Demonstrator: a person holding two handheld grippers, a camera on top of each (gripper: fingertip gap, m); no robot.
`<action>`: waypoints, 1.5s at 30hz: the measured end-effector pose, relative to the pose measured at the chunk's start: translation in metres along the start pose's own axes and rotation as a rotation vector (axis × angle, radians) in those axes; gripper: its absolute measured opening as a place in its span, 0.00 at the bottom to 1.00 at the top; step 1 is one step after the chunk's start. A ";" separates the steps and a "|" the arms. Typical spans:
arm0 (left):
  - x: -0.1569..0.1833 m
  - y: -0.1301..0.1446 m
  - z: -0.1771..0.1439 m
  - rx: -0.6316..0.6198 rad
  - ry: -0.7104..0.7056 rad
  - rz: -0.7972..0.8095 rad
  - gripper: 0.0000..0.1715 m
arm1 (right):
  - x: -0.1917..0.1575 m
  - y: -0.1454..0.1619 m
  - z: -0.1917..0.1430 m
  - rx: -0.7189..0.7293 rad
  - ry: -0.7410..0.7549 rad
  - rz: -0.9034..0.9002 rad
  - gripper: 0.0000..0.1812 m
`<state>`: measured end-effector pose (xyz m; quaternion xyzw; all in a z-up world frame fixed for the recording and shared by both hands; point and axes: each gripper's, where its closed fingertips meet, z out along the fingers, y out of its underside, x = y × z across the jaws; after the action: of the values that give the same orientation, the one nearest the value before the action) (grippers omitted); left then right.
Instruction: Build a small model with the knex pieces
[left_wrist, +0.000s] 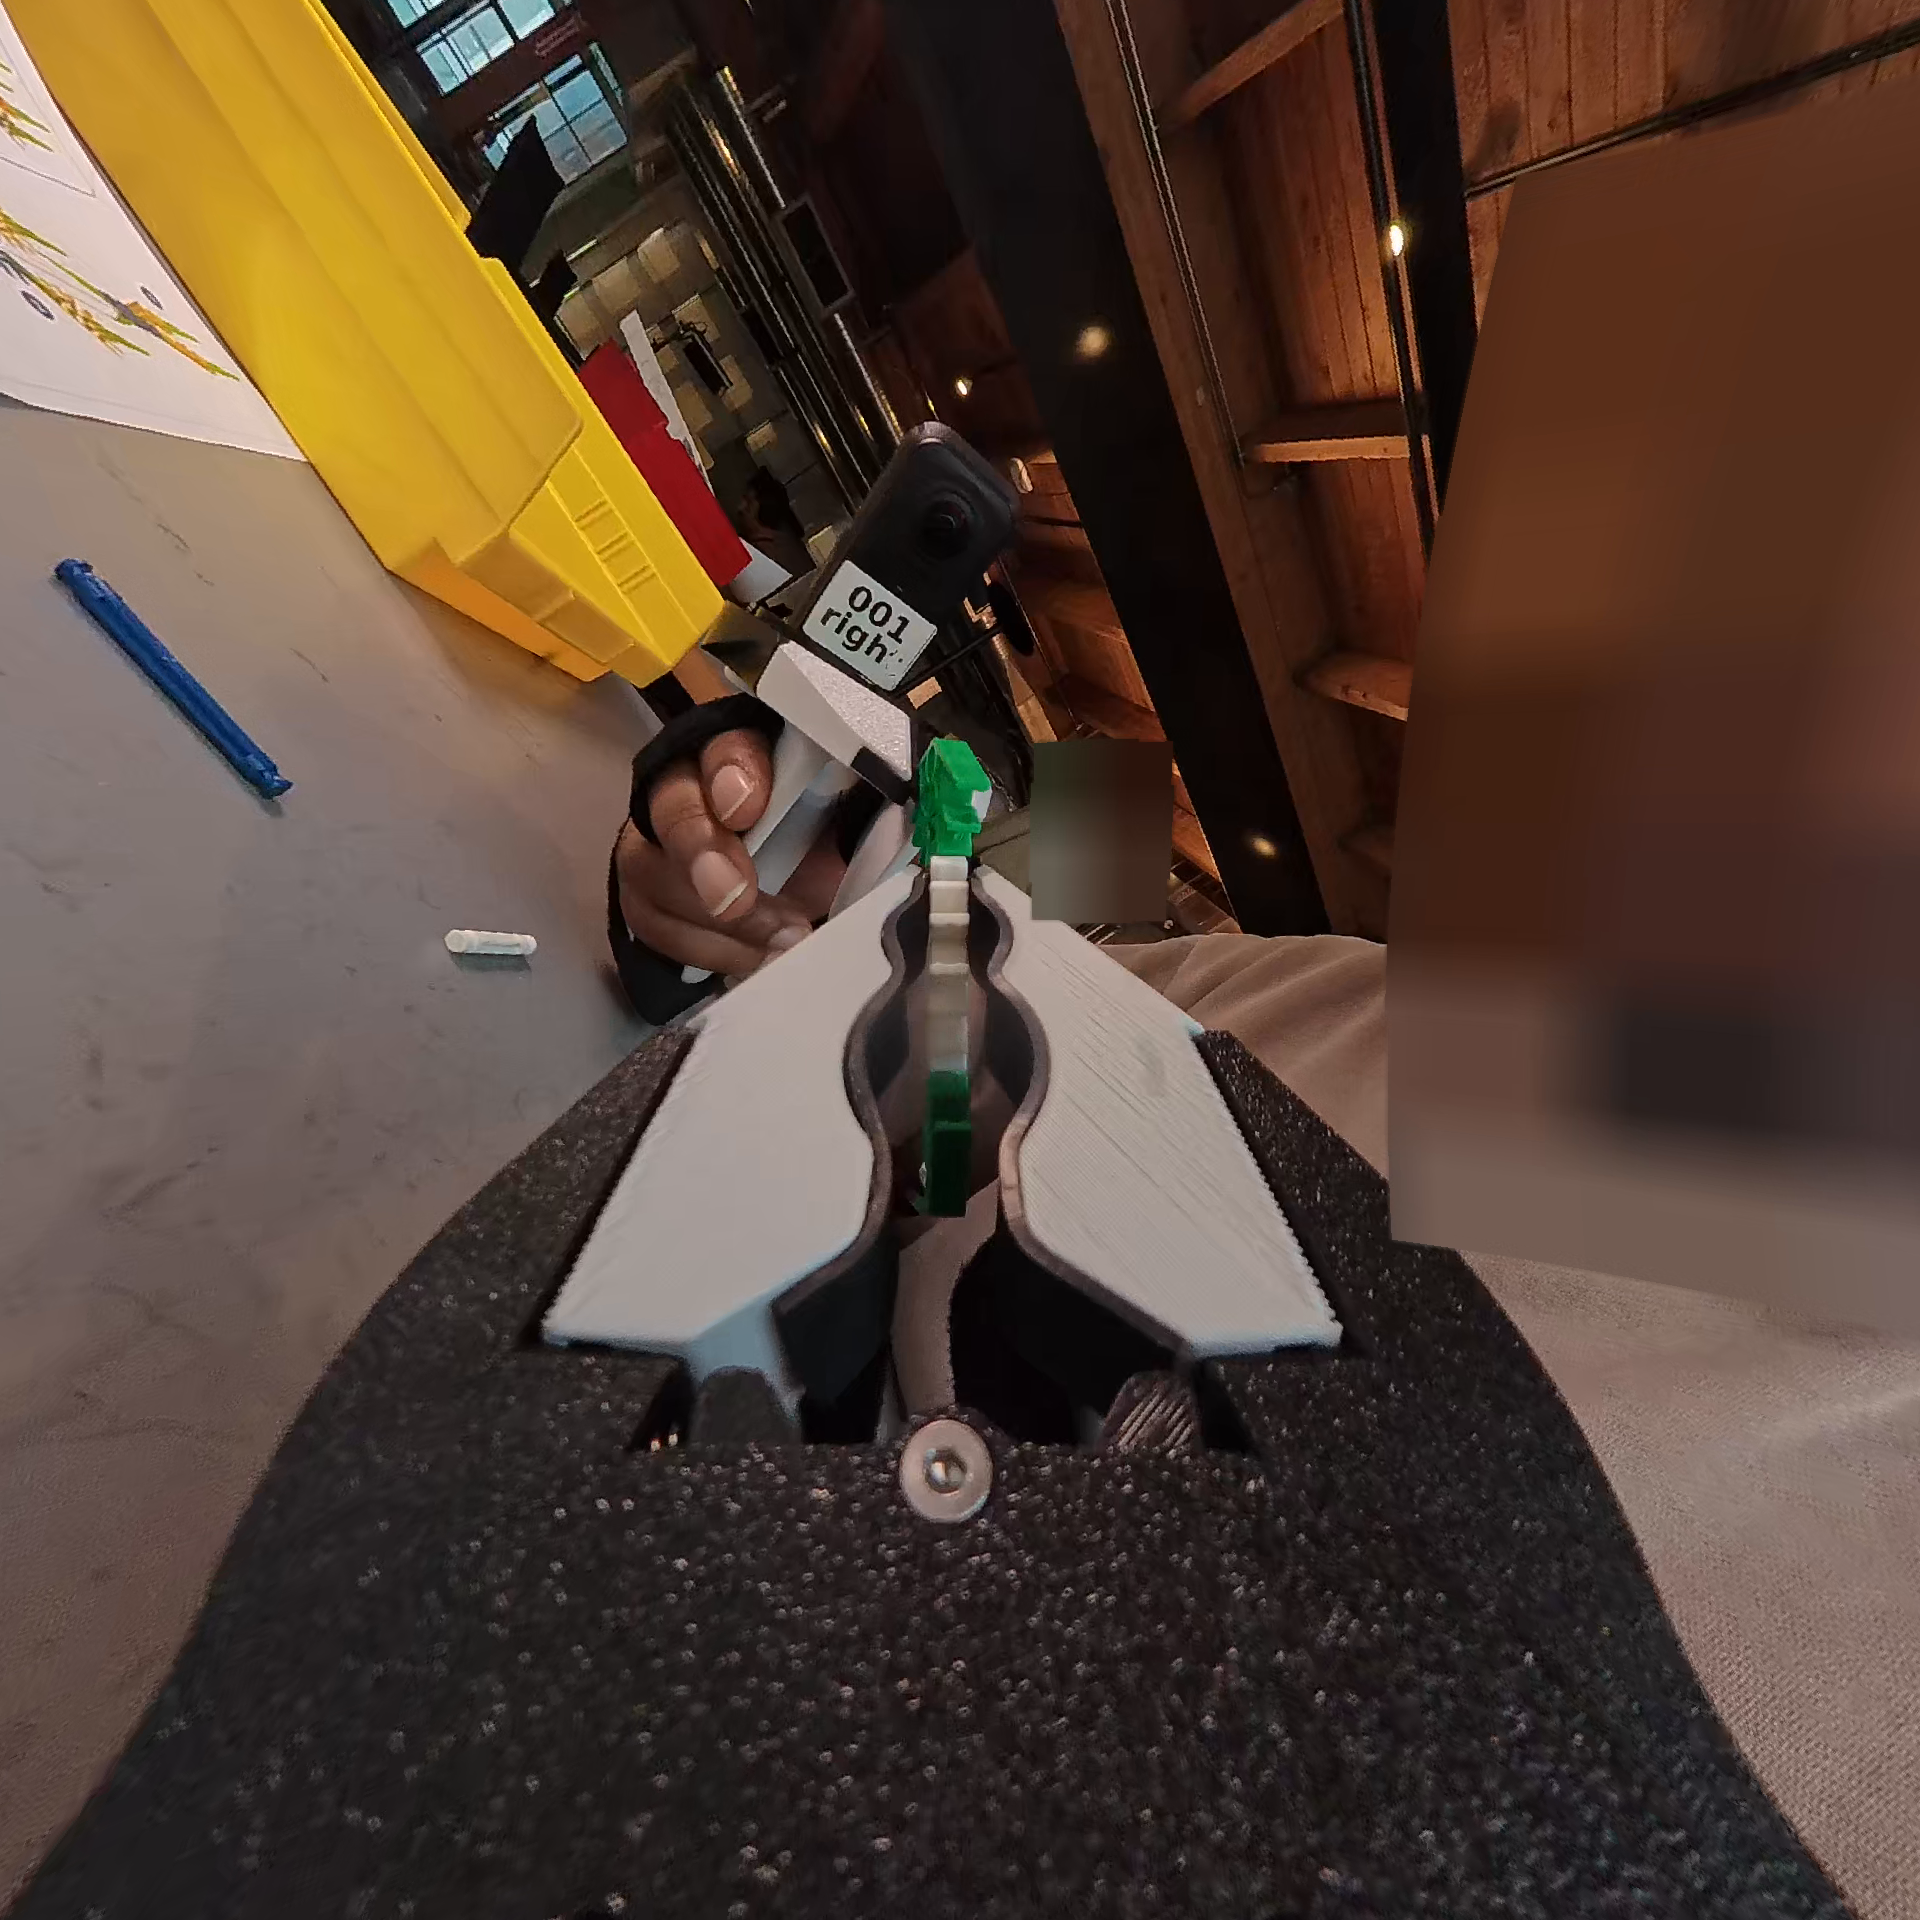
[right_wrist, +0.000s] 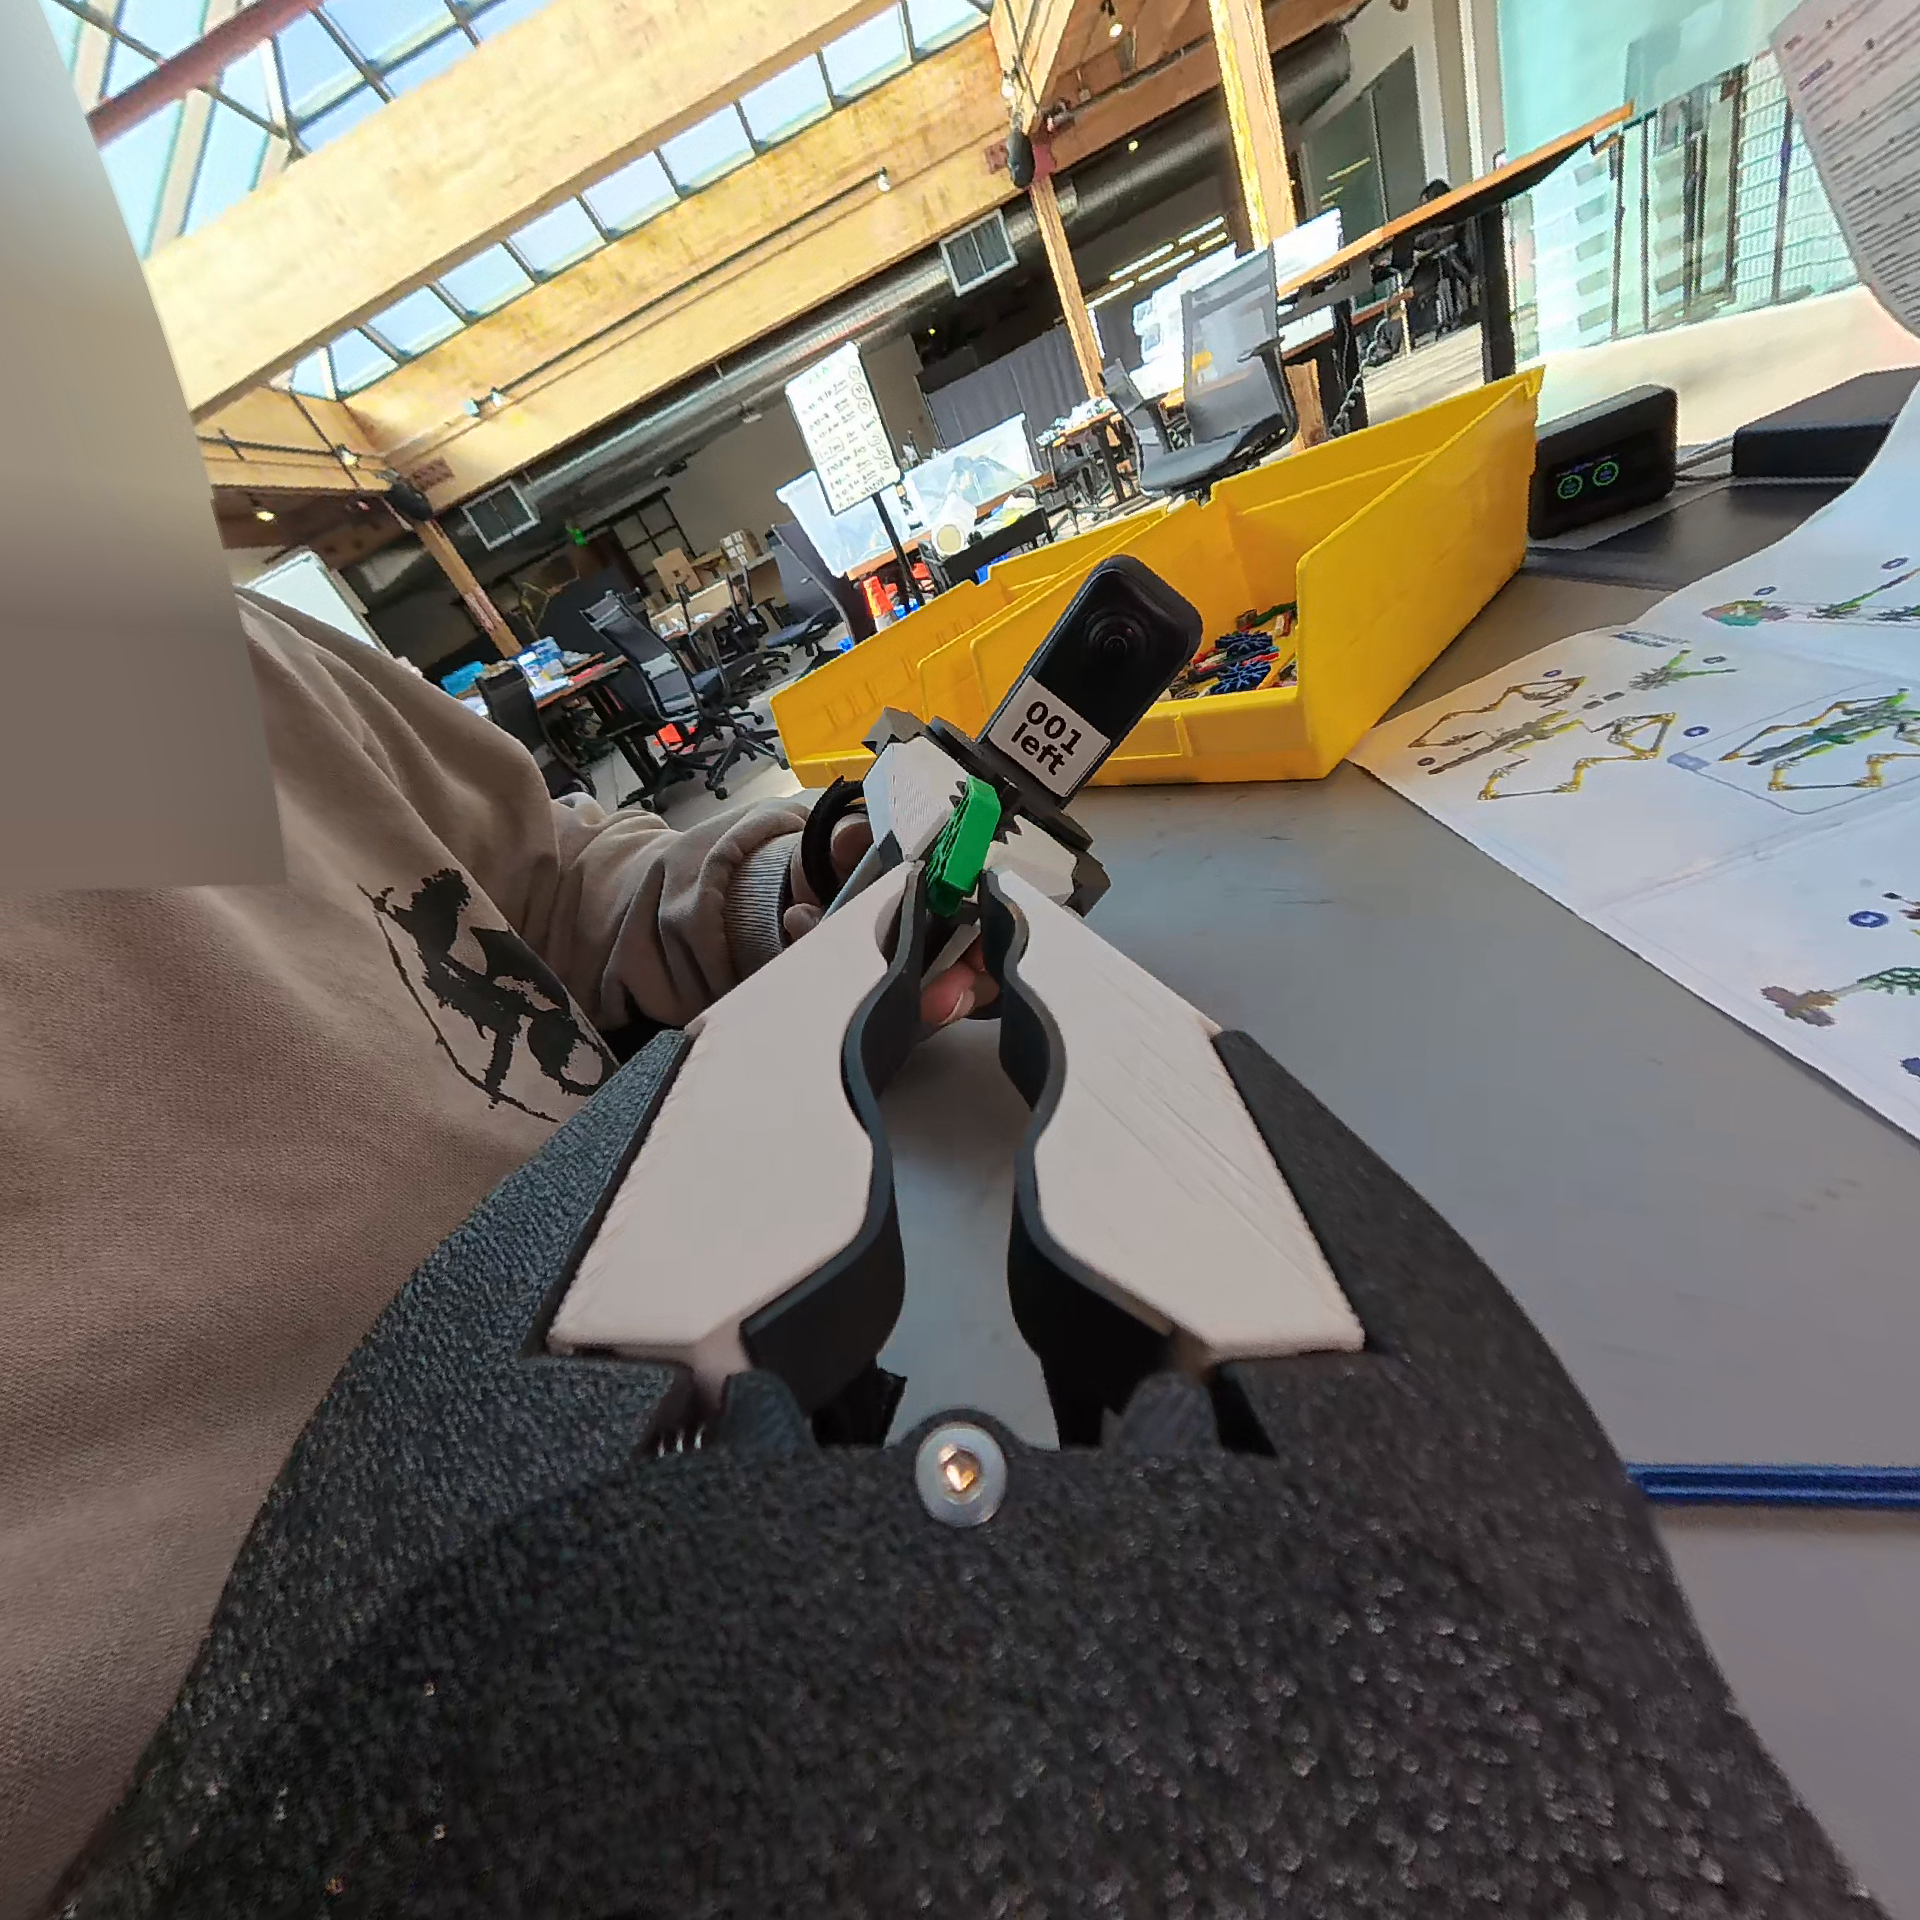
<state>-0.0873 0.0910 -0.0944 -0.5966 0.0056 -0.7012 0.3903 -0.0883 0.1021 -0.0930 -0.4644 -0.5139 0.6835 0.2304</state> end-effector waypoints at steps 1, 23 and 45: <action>0.000 0.000 0.000 0.000 0.001 -0.003 0.02 | 0.000 0.000 0.000 -0.001 -0.003 0.007 0.04; -0.002 0.026 0.011 -0.154 -0.047 0.070 0.02 | 0.007 0.016 0.003 -0.099 0.067 -0.066 0.04; -0.014 0.027 0.007 -0.189 -0.169 0.163 0.02 | 0.011 0.013 -0.011 -0.091 0.014 0.096 0.09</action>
<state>-0.0669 0.0831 -0.1170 -0.6852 0.0872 -0.6106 0.3873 -0.0817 0.1115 -0.1093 -0.5033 -0.5200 0.6664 0.1796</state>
